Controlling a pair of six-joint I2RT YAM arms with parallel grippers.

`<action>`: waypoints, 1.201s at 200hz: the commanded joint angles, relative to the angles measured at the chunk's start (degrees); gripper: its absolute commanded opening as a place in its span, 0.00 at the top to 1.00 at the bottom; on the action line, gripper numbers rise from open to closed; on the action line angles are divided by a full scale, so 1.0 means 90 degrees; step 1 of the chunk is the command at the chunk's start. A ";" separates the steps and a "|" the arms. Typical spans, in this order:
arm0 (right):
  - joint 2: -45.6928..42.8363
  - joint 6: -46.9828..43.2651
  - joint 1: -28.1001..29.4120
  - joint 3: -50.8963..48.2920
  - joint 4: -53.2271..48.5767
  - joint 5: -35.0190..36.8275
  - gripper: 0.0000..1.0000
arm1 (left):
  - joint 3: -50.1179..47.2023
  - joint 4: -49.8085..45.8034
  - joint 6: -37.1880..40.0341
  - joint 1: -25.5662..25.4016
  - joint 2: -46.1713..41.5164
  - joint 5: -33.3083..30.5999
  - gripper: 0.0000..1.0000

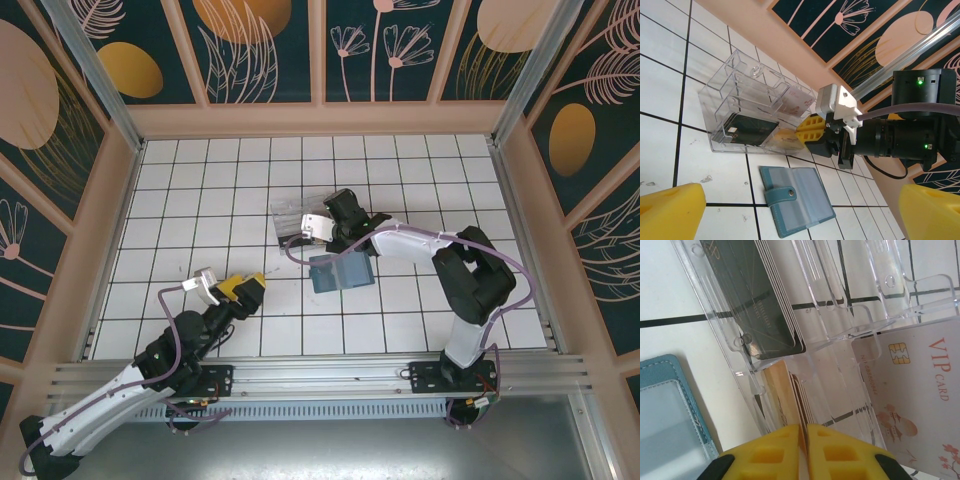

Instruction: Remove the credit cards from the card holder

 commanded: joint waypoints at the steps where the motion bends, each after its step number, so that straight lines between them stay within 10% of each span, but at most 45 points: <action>1: -0.0215 -0.0008 -0.0031 -0.0020 -0.0132 -0.0197 0.90 | -0.0228 -0.0393 0.0125 0.0042 -0.0066 -0.0071 0.02; 240: -0.0291 -0.0221 -0.0196 0.0353 -0.0189 -0.0018 0.88 | -0.0252 -0.0344 0.0125 0.0043 -0.0066 -0.0090 0.02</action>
